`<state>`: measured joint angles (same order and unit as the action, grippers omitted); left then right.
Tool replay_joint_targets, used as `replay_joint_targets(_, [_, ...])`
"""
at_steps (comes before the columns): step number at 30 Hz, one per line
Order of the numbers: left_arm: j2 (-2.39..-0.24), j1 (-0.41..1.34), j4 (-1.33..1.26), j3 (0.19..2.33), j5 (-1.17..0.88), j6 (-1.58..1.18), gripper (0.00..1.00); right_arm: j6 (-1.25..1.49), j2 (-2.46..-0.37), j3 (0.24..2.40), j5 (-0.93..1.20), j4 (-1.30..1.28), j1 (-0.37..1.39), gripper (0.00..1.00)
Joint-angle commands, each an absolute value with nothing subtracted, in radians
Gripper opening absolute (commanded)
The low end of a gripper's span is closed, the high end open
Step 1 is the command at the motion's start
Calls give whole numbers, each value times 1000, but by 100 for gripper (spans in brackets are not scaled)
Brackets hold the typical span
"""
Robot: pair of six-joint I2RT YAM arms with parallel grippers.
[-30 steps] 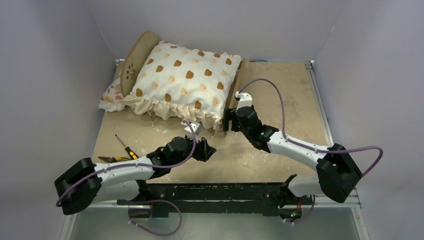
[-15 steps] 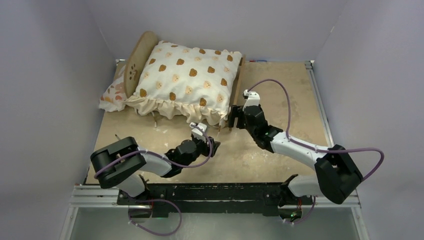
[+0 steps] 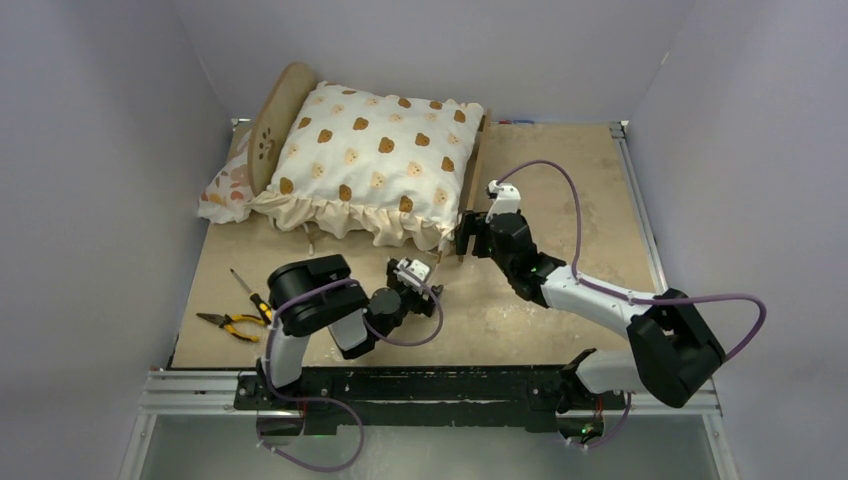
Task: Set up the pet bed
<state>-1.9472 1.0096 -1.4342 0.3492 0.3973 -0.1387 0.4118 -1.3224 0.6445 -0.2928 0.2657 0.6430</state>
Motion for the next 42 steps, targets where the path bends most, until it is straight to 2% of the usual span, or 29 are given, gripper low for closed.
replay_joint_targets(1, [-2048, 1011, -1779, 405, 427, -34, 80, 411, -1334, 637, -273, 321, 636, 83])
replay_joint_targets(11, [-2131, 1000, -1780, 529, 452, 99, 80, 410, -1335, 636, -258, 327, 635, 83])
replay_joint_targets(19, [-2145, 937, -1729, 582, 371, 25, 78, 407, -1338, 636, -248, 328, 633, 83])
replay_joint_targets(27, [-2195, 920, -1654, 655, 321, -24, 68, 405, -1341, 634, -236, 331, 631, 83])
replay_joint_targets(30, [-2216, 912, -1628, 679, 307, -48, 57, 405, -1342, 634, -233, 331, 630, 83])
replay_joint_targets(35, [-2234, 910, -1603, 675, 291, -92, 24, 406, -1340, 632, -232, 332, 627, 83])
replay_joint_targets(38, [-2235, 910, -1596, 643, 263, -141, 10, 407, -1335, 630, -233, 333, 625, 83])
replay_joint_targets(39, [-2233, 912, -1595, 630, 251, -160, 2, 408, -1333, 629, -233, 333, 623, 83])
replay_joint_targets(42, [-2208, 915, -1576, 580, 211, -223, 0, 408, -1330, 628, -233, 331, 624, 83])
